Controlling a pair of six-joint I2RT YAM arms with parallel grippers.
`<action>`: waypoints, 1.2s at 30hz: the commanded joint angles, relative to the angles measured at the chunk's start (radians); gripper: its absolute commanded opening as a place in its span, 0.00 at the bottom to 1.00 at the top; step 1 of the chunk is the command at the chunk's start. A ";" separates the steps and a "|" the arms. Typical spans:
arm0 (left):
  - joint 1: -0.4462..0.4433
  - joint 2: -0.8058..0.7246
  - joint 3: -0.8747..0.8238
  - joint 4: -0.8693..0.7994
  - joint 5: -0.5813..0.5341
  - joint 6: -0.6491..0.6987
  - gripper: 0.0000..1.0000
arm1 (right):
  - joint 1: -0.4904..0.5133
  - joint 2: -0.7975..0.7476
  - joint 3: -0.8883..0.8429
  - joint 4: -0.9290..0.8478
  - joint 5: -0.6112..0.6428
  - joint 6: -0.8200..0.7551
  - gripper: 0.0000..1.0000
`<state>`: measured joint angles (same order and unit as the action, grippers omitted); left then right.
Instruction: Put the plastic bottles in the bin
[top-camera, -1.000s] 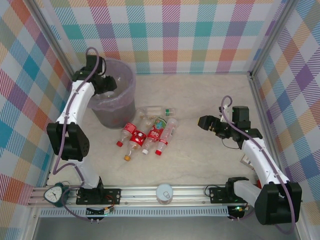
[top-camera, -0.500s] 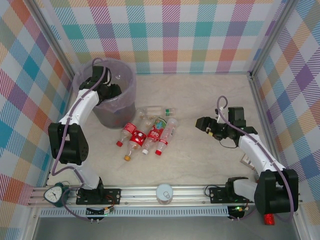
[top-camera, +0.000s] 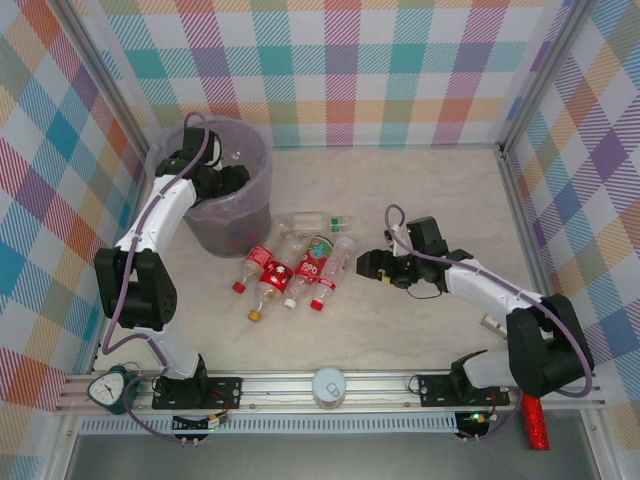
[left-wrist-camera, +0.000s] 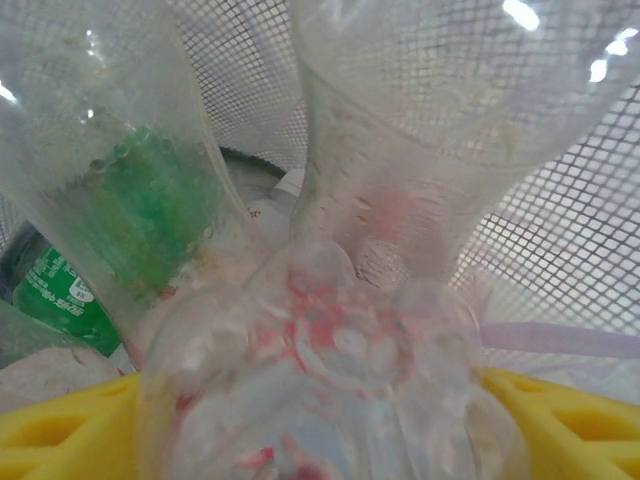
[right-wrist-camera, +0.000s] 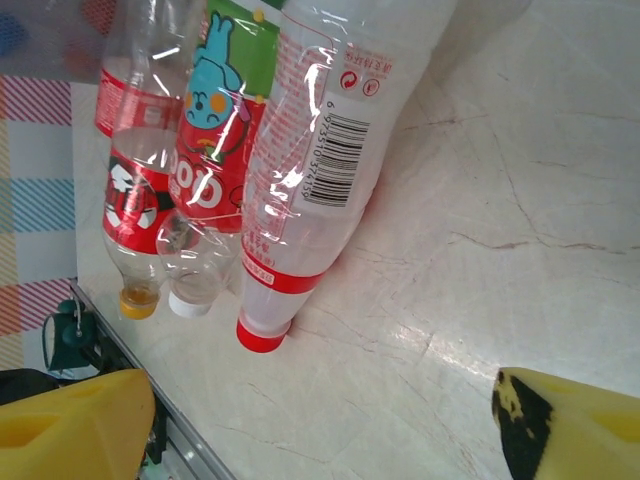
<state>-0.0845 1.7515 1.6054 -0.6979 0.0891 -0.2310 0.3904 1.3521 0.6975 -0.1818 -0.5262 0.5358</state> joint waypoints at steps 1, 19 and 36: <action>0.002 -0.034 0.057 -0.051 0.008 0.031 0.83 | 0.015 0.029 0.032 0.085 0.028 0.049 0.82; -0.025 -0.233 0.349 -0.238 -0.167 0.188 0.98 | -0.004 0.088 0.293 -0.104 0.143 -0.057 0.80; -0.713 -0.332 -0.109 -0.094 -0.328 -0.105 0.89 | -0.205 0.055 0.518 -0.092 0.193 0.047 0.88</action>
<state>-0.7380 1.3693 1.5723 -0.8799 -0.2531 -0.2321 0.1886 1.4597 1.2831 -0.3069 -0.3389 0.5591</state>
